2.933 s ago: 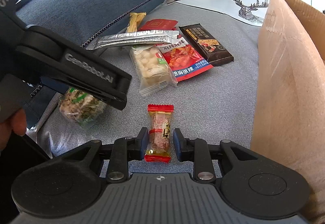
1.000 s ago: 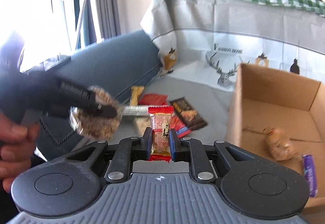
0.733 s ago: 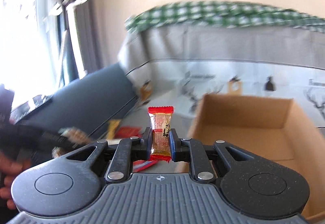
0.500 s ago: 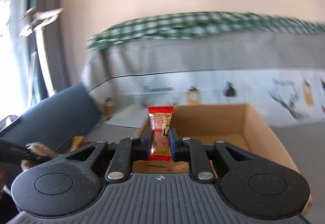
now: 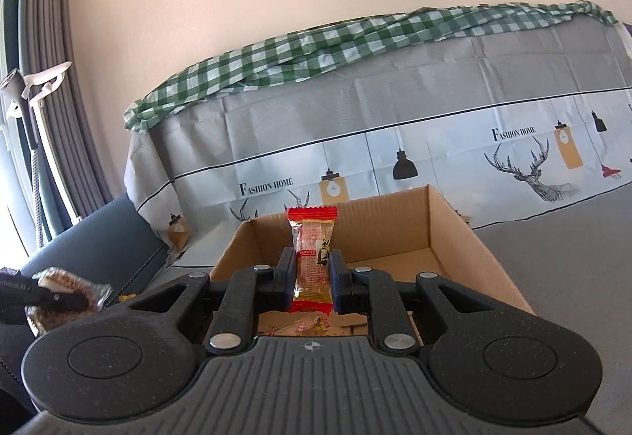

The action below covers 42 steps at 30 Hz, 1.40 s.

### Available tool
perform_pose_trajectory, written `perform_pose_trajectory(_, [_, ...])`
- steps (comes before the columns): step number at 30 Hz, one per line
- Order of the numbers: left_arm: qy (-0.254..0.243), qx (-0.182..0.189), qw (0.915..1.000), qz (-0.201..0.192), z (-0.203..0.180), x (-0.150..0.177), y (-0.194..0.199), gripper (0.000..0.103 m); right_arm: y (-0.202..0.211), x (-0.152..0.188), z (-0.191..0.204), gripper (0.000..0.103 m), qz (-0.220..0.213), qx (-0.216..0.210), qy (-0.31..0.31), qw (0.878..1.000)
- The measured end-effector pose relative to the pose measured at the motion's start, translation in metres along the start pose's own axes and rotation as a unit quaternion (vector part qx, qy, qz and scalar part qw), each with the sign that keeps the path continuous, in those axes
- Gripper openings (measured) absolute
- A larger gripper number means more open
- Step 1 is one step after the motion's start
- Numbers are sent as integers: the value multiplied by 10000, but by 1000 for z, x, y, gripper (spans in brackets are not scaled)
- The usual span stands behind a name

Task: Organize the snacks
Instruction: 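Carry the red candy and peanut cake over the box with both grippers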

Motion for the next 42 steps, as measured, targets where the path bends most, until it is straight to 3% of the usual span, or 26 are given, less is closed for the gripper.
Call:
perform_pose_trajectory(7, [-355,218,9989,235,-45,16,-37,27,-1,0,-3,18,-52,93,6,9999])
perform_pose_trajectory(20, [-433,925,9948,-26,-100,9,-71,27,-12,2,-13,18,-65,494,-59,9987])
perform_pose_trajectory(32, [13,1478,9889,167,-119,6,-101,27,-27,5,-10,18,-29,811,-159,9966])
perform_pose_trajectory(42, [59,1601,9866,321,-133,7,-119,27,-31,7,-7,18,-36,874,-194,9960])
Point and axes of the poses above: each gripper's, at about its wrist camera, not at the fingertips, and y roughly against the way its jaws point, z to its left, x to its underside, the point moved 2 cm from there along -y, roughly the way its jaws point, and after that the axes turned 7 degrees about -z, right-handed, at the moved point
